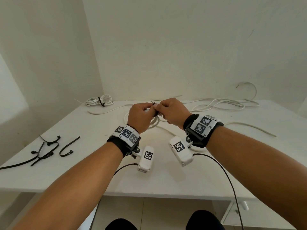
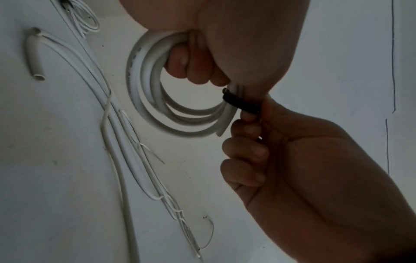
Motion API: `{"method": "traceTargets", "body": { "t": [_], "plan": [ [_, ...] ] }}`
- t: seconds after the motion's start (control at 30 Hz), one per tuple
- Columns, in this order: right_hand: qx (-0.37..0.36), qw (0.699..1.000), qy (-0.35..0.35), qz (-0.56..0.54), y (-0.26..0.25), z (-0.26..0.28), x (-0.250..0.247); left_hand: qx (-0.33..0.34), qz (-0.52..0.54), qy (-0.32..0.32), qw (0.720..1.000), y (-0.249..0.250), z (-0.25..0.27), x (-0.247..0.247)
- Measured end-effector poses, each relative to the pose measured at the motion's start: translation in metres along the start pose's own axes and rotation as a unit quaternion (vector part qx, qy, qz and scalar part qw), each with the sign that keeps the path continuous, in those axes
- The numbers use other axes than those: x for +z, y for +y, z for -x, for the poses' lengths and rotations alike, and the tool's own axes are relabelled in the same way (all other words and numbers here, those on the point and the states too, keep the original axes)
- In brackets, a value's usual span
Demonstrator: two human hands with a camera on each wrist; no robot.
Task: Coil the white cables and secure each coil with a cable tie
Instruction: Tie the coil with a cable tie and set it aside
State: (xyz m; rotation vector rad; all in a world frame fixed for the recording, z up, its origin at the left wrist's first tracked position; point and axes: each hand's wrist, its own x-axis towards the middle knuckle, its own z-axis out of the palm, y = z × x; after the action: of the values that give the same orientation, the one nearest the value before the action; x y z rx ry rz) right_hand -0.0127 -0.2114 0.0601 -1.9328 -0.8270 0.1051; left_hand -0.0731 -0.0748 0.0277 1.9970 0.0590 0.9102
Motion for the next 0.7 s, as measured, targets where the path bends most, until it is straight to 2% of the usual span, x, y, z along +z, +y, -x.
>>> {"method": "traceTargets", "body": {
  "t": [0.1,0.2,0.27,0.4,0.5,0.7],
  "plan": [
    [0.002,0.999,-0.036,0.038,0.001,-0.001,-0.004,0.001,0.003,-0.018,1.0,-0.002,0.005,-0.003],
    [0.011,0.998,-0.014,0.056,0.002,-0.004,-0.008,-0.015,0.028,-0.021,0.999,-0.003,0.008,-0.006],
    [0.03,0.999,0.001,0.018,0.003,-0.006,-0.01,-0.03,0.051,-0.019,0.998,-0.003,0.008,-0.005],
    [0.078,0.994,-0.039,-0.073,0.004,-0.009,-0.007,-0.041,0.068,-0.029,0.996,0.004,0.01,-0.002],
    [0.074,0.984,-0.031,-0.157,0.003,-0.011,-0.011,-0.055,0.088,-0.026,0.994,0.006,0.01,0.0],
    [0.063,0.988,0.016,-0.143,-0.006,-0.015,-0.018,-0.072,0.108,-0.04,0.991,0.006,0.012,0.005]
  ]
}}
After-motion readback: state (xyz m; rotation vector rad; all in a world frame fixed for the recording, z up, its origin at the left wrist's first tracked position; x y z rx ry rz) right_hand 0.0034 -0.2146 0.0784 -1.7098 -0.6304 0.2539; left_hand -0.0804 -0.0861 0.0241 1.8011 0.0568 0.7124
